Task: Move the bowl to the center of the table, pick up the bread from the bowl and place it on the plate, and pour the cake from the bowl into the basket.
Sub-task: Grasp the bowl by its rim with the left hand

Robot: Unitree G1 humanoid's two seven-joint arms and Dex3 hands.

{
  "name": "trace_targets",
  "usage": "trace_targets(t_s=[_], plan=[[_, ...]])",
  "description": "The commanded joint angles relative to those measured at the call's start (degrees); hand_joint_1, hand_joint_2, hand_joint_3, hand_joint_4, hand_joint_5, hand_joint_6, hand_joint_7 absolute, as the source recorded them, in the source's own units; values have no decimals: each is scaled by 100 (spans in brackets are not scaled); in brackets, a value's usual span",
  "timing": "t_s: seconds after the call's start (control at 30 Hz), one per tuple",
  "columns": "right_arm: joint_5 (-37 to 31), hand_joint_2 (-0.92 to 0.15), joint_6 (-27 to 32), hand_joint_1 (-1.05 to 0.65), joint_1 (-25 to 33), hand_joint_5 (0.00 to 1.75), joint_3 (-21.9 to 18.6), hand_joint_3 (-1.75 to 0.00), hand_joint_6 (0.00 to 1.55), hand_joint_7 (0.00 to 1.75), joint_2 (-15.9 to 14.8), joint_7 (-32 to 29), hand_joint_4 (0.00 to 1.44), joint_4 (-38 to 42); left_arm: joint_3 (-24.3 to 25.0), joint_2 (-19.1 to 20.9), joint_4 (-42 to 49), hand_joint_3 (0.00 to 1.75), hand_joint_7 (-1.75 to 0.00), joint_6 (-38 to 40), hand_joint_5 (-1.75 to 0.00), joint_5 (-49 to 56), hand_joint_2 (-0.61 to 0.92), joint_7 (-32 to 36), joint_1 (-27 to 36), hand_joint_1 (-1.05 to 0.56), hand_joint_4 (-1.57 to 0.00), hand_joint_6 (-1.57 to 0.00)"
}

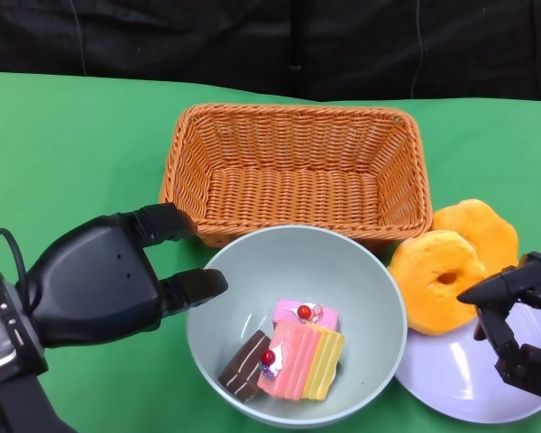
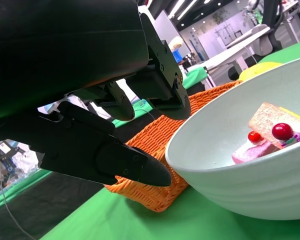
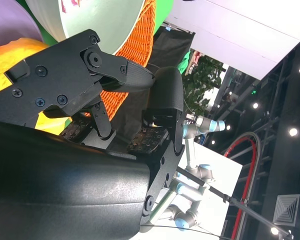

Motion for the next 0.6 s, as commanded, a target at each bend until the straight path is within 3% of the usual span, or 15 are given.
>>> trace_targets(t_s=[0.03, 0.23, 0.6], plan=[[14, -58, 70, -18, 9, 148, -58, -91, 93, 113, 16, -4, 90, -59, -490, 55, 461, 0, -1, 94, -56, 504, 86, 735, -432, -60, -39, -66], [23, -53, 77, -18, 14, 149, -58, -97, 92, 113, 33, 12, 89, -89, -1140, 33, 1039, 0, -1, 369, -79, 947, 83, 1754, -835, -62, -28, -65], [-75, -53, 214, -19, 88, 148, -78, -98, 92, 114, 50, -17, 89, -220, -2272, -94, 2077, 0, -1, 764, -93, 1401, 83, 2775, -1524, -50, -21, -63]])
